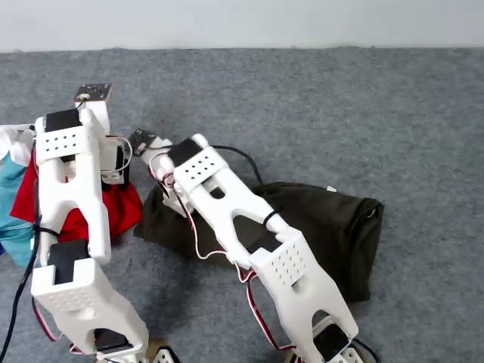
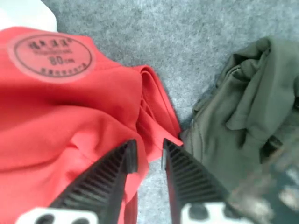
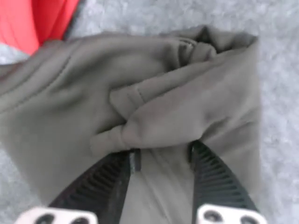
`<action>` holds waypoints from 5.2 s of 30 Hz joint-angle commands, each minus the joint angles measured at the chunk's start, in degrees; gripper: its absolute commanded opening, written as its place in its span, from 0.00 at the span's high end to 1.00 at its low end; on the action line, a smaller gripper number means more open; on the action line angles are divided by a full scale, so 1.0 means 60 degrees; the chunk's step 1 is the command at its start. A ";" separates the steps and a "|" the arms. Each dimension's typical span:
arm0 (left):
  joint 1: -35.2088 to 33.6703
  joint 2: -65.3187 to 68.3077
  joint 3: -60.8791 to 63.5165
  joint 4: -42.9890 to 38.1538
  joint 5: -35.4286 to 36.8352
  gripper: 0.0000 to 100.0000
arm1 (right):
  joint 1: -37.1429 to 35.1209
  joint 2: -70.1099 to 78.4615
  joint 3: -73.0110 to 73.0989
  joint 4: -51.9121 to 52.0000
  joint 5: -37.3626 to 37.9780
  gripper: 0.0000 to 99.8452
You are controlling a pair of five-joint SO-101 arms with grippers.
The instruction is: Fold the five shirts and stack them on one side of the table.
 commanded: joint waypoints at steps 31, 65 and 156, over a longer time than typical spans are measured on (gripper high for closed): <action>0.4366 0.1158 0.0491 -0.1612 0.0029 0.90 | 0.7744 -0.2718 0.2740 0.2864 -0.0894 0.82; 0.4630 0.3004 0.0374 -0.1978 0.0029 0.90 | 1.0469 -0.4447 0.5641 0.1238 0.0791 0.82; 0.4630 0.3048 0.0374 -0.1978 0.0029 0.90 | 1.1802 -1.1934 1.4755 0.0154 0.5700 0.93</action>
